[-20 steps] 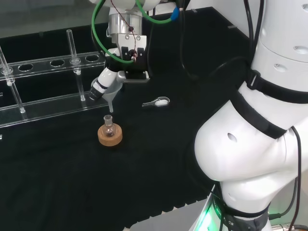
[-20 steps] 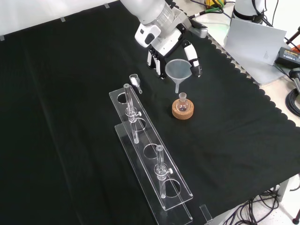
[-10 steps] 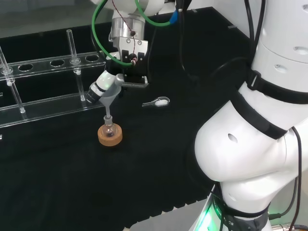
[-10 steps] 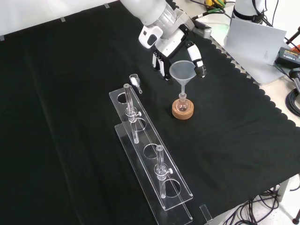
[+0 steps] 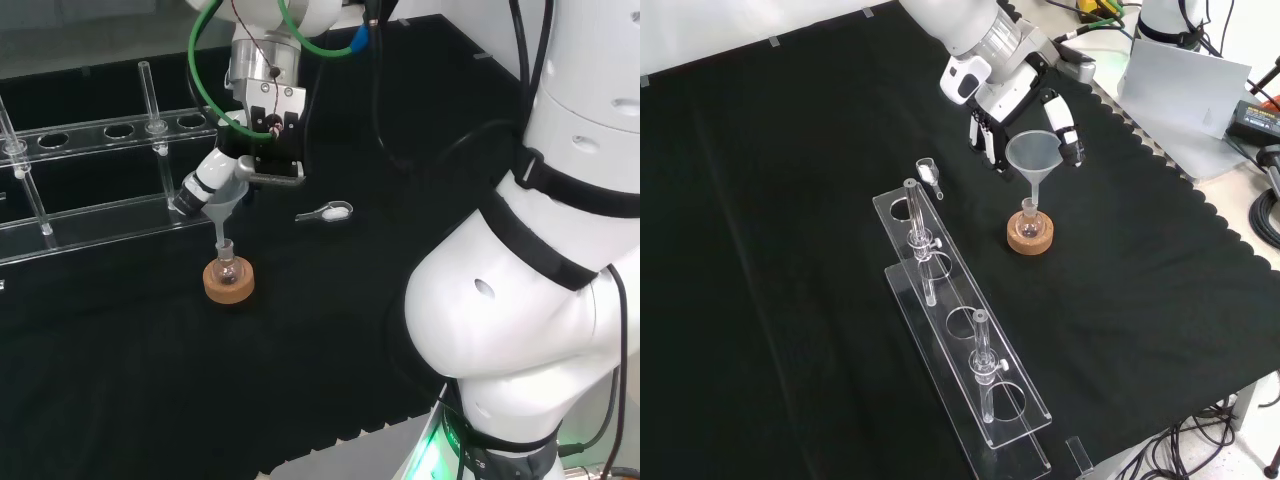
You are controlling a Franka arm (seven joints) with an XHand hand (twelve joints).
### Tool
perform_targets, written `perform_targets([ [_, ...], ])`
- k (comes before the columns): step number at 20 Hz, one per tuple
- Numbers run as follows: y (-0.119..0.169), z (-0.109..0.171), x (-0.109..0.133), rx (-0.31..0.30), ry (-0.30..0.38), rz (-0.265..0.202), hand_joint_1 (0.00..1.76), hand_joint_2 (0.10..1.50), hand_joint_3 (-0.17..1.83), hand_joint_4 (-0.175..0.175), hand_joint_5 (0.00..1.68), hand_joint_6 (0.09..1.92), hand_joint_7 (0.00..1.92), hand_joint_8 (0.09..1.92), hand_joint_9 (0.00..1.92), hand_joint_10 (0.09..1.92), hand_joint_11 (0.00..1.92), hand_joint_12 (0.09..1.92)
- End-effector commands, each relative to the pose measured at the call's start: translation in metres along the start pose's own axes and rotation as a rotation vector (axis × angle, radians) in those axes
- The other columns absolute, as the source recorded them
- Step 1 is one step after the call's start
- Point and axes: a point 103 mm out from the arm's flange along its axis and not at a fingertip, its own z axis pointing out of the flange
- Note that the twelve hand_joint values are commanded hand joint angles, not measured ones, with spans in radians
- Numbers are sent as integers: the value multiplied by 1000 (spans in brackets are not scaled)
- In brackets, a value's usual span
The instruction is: Place the funnel on the round-bottom flask.
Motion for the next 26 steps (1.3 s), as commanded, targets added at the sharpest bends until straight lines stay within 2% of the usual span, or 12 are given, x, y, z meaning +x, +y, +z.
perform_targets([
  [1, 1, 2, 3, 2, -11, -5, 983, 497, 704, -19, 1074, 521, 1373, 270, 1323, 162, 630, 1286],
  [12, 6, 1, -2, -5, -32, -9, 981, 498, 704, -21, 1073, 521, 1373, 268, 1321, 160, 627, 1288],
  [26, 16, 3, -17, 12, 16, 10, 979, 499, 703, -20, 1073, 522, 1372, 267, 1319, 158, 615, 1293],
])
